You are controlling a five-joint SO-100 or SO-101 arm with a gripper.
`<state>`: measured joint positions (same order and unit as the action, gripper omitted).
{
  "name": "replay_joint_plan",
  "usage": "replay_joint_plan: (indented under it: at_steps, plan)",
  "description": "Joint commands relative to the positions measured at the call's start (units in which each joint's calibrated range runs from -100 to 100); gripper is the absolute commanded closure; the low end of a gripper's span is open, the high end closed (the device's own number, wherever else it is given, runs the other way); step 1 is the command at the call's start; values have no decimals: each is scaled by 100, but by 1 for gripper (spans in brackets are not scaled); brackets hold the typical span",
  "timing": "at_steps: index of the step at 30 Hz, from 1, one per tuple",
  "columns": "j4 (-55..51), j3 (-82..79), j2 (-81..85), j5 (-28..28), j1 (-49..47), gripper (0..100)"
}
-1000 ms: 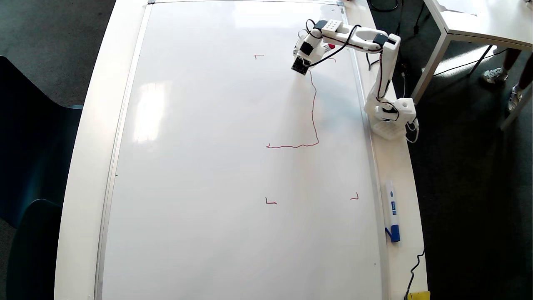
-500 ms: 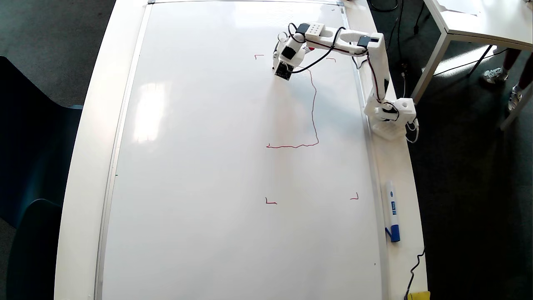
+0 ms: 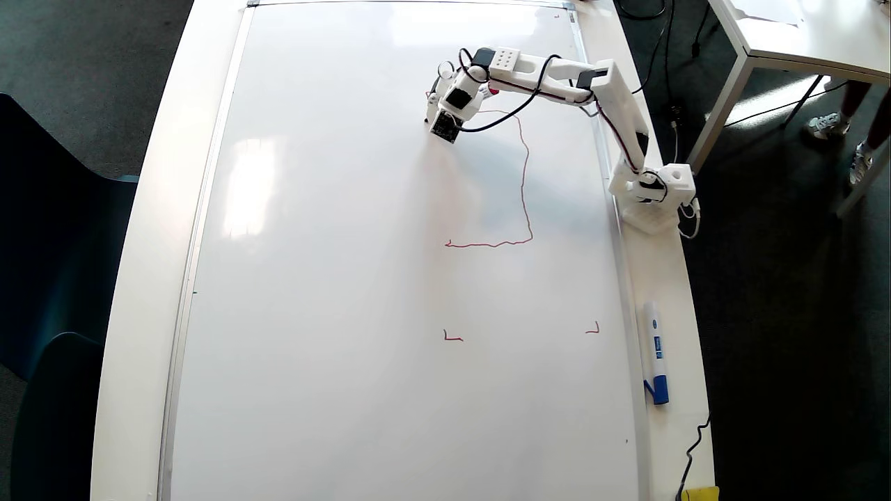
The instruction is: Draw on a whiteboard a robot head using a pen attached to the gripper
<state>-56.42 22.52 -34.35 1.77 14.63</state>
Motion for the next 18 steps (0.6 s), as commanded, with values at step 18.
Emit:
replay_joint_plan:
  at_steps: [18]
  plan:
    - [-136,440,-150,-290,-870,99]
